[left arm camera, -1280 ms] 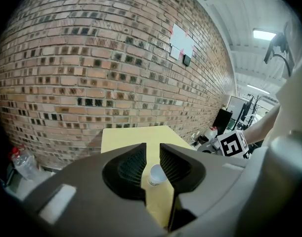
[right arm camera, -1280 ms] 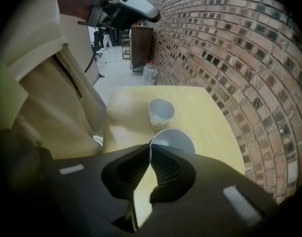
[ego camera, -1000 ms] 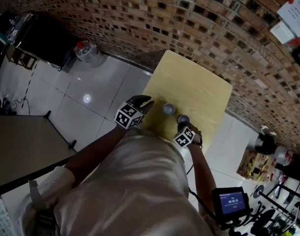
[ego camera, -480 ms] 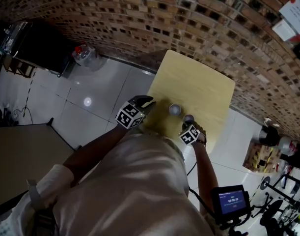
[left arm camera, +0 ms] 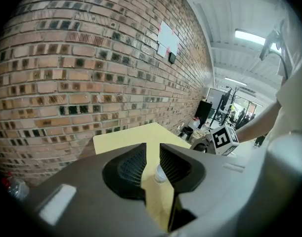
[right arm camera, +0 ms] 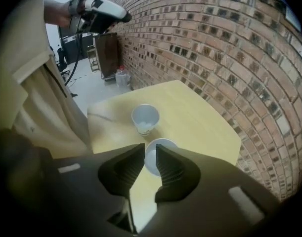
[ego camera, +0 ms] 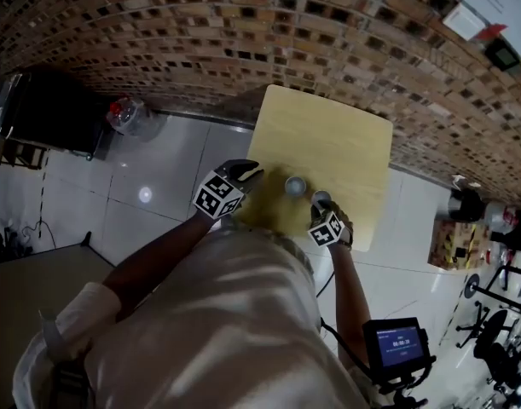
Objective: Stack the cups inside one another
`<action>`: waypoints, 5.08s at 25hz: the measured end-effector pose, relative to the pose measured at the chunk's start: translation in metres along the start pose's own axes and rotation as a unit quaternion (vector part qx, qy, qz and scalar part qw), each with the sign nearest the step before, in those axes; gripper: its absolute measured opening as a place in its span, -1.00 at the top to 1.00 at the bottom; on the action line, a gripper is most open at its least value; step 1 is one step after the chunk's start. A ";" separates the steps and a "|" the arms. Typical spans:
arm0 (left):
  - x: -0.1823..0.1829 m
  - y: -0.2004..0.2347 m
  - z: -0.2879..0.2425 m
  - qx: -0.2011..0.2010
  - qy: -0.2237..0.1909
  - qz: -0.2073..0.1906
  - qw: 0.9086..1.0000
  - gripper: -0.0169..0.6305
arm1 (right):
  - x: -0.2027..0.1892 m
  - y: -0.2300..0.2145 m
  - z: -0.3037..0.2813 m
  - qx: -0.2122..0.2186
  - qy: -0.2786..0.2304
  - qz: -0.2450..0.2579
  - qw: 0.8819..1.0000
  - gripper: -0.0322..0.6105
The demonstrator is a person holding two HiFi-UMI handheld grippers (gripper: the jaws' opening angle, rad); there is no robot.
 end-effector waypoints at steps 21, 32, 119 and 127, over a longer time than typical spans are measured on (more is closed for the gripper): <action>-0.032 0.049 -0.034 -0.016 0.072 -0.001 0.997 0.88 | 0.002 -0.056 0.077 -0.119 -0.145 -0.172 0.967 0.52; -0.041 0.040 -0.036 -0.023 0.072 0.025 0.997 0.70 | -0.013 -0.029 0.047 -0.072 -0.079 -0.096 0.990 0.53; -0.070 0.032 0.000 0.034 0.065 0.068 0.995 0.71 | -0.016 -0.002 0.025 -0.083 0.042 0.131 0.987 0.85; -0.068 0.019 -0.002 0.039 0.070 0.067 0.995 0.71 | -0.022 0.000 0.005 -0.070 0.045 0.137 0.987 0.85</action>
Point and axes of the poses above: the fingertips, and each gripper's own axes: z backward along the fingers, y to its left, x out of its top, the point moved 4 cm from there along z, backward along the fingers
